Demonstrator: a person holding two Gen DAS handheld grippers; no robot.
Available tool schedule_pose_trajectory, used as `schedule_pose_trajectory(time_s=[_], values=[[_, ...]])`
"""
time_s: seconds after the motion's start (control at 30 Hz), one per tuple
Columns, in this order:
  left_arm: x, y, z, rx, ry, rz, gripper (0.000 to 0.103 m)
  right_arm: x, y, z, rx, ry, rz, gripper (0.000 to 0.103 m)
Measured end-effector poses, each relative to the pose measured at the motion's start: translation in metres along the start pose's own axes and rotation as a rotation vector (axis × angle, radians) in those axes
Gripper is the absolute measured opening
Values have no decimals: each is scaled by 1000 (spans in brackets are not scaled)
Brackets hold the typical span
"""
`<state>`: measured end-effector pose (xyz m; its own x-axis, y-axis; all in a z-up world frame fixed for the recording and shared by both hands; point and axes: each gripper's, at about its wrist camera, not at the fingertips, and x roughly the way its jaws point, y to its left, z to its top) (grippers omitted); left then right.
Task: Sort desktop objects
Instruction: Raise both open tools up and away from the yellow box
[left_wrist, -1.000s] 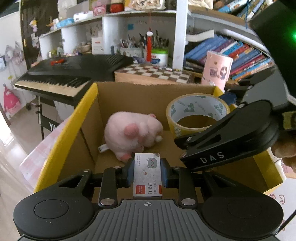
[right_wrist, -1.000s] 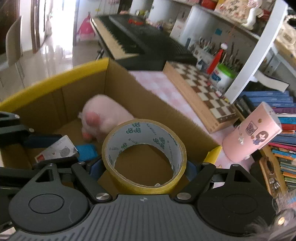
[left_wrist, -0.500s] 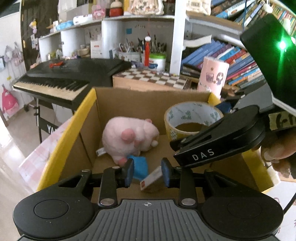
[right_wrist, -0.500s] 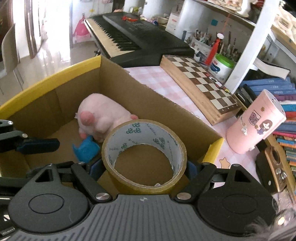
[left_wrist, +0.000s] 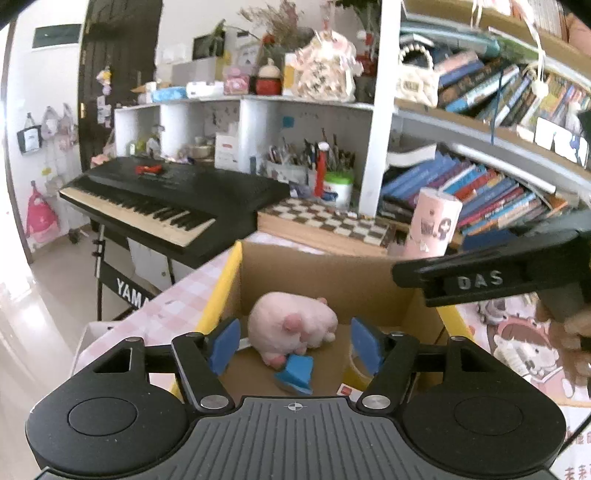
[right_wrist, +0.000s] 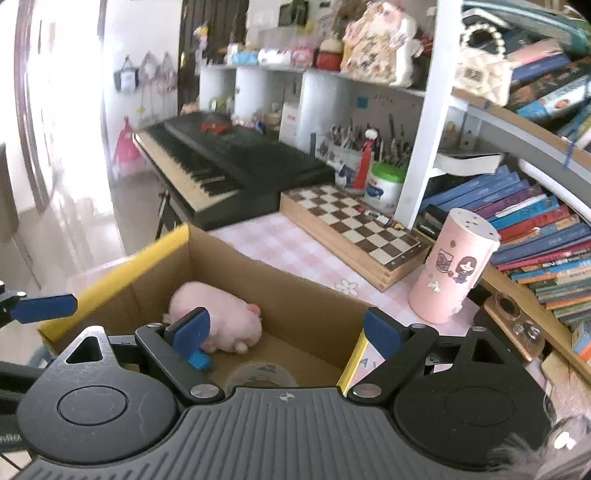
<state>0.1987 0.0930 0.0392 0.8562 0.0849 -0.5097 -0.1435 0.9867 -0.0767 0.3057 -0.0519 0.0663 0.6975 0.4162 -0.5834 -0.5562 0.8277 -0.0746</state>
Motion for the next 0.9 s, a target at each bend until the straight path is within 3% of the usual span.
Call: schedule_pose_trajectory(time_s=[0.23,0.57,0.9], values=[[-28,11,-5,-36,-27,2,70,-39,11,-9,41,-60,-16,90],[-65,25,-23,-60,-39,5,74,-95,16,-47,193,-141,-122,90],[-100,37,-45,-61,-33,3,74,-132,36,-98,315,-136,-208,90]])
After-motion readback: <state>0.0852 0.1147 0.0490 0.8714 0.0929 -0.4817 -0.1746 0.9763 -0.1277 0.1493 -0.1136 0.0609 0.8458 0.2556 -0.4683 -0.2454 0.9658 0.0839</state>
